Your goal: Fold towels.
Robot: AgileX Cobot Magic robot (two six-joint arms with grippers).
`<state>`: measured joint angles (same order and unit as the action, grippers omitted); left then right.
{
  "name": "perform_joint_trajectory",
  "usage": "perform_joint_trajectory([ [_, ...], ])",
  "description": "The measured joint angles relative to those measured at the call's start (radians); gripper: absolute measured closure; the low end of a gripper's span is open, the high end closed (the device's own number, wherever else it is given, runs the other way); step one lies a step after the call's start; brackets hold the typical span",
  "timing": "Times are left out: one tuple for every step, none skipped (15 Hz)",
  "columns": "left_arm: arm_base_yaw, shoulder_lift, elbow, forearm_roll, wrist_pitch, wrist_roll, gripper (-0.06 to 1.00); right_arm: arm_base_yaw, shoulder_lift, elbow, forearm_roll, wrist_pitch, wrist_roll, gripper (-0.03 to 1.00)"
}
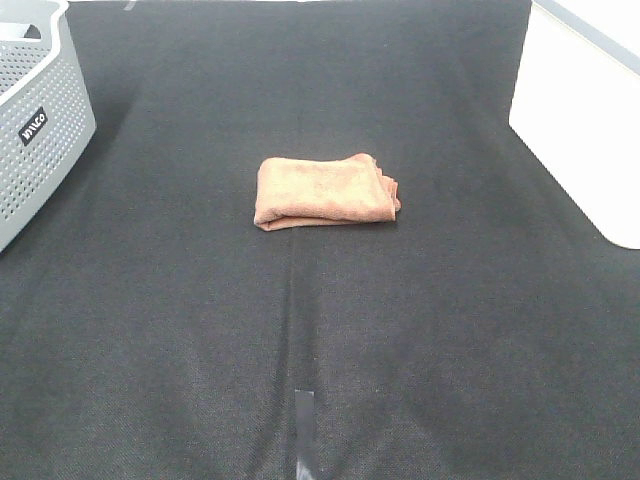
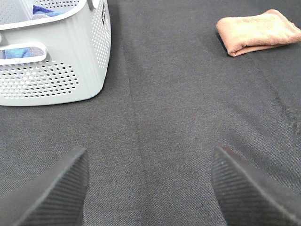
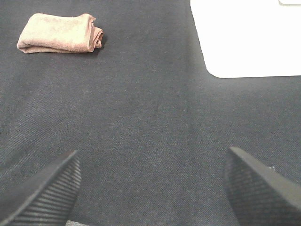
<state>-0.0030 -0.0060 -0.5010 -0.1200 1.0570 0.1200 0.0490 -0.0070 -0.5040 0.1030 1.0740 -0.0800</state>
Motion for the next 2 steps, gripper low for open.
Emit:
perform_joint_trajectory([
  [0.0,0.0,0.0,0.0,0.0,0.0,0.24,0.0,0.0,0.0,0.0,0.0,0.0,0.19],
  [0.0,0.0,0.0,0.0,0.0,0.0,0.24,0.0,0.0,0.0,0.0,0.0,0.0,0.19],
])
